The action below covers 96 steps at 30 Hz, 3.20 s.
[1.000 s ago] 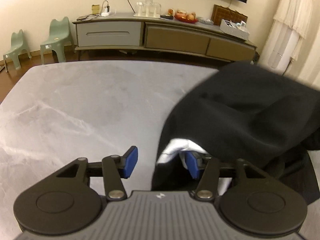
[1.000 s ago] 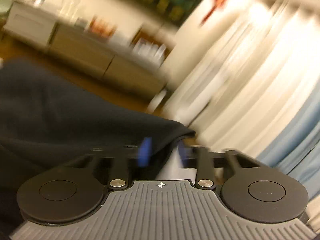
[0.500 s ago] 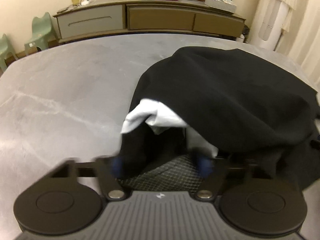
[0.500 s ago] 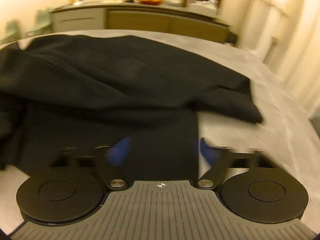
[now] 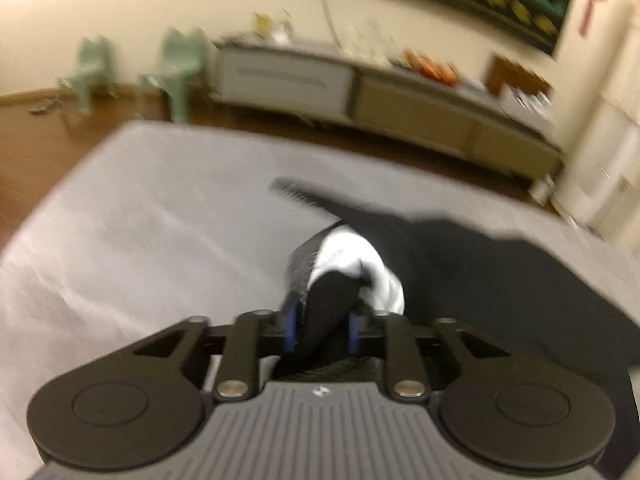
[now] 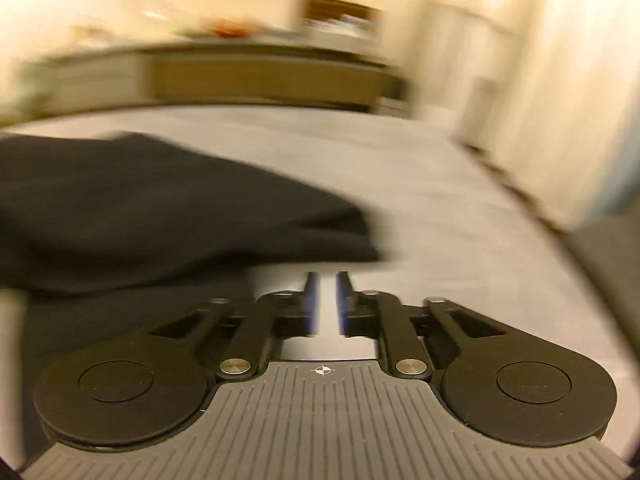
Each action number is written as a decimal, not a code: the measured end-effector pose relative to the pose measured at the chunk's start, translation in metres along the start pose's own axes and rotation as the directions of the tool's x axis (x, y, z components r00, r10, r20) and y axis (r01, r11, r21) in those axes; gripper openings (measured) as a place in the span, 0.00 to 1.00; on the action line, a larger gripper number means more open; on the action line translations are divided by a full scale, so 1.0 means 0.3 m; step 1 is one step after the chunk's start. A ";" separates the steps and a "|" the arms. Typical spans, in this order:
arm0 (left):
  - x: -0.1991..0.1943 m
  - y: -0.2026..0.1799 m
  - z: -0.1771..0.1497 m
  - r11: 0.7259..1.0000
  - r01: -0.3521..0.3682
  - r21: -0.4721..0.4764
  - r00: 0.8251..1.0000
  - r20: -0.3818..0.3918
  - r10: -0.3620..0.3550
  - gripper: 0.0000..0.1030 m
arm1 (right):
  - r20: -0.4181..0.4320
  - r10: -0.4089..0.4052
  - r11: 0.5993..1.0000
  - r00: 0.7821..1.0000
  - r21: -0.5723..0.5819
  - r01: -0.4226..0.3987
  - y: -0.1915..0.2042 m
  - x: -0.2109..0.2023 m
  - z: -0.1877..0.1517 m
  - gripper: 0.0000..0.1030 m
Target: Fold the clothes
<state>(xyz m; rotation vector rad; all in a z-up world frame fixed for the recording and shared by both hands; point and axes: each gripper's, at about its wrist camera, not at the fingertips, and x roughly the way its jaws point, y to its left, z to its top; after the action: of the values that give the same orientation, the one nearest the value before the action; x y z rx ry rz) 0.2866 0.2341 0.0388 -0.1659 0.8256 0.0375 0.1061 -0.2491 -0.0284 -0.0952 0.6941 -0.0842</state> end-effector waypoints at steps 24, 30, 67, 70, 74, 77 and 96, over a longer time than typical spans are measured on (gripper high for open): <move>-0.143 -0.056 -0.132 0.982 0.069 0.175 0.995 0.065 -0.081 0.60 | 0.036 -0.113 0.980 0.993 -0.160 0.117 0.295 -0.181 -0.130 0.62; -0.165 -0.027 -0.124 0.980 0.166 0.109 0.982 0.073 -0.174 0.60 | 0.081 0.219 0.882 0.972 -0.442 -0.162 0.698 -0.349 -0.247 0.85; 0.041 -0.349 -0.343 0.958 -0.053 0.283 0.998 0.000 0.055 0.16 | 0.126 0.572 0.644 0.810 0.542 -0.539 0.160 -0.186 -0.142 0.04; -0.023 -0.197 -0.149 0.997 -0.058 0.054 0.995 0.089 0.053 0.09 | 0.173 0.604 0.588 0.778 0.563 -0.581 0.140 -0.173 -0.137 0.03; -0.165 0.082 0.051 0.965 -0.046 -0.257 0.972 0.213 0.103 0.09 | 0.110 0.518 0.760 0.849 0.397 -0.515 0.195 -0.167 -0.118 0.05; -0.122 0.133 0.043 0.968 -0.145 -0.206 0.974 0.142 0.177 0.13 | -0.070 0.318 0.934 0.945 0.196 -0.300 0.307 -0.089 -0.136 0.18; 0.080 -0.284 -0.104 0.983 0.166 0.081 0.986 -0.012 -0.165 0.96 | -0.029 0.237 0.822 0.971 0.539 -0.184 0.067 0.427 0.208 0.71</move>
<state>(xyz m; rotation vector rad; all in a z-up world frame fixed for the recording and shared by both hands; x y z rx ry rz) 0.2885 0.1442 0.0115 -0.1566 0.8144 -0.1533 0.2452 -0.2394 -0.0641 0.5288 0.7501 -0.0664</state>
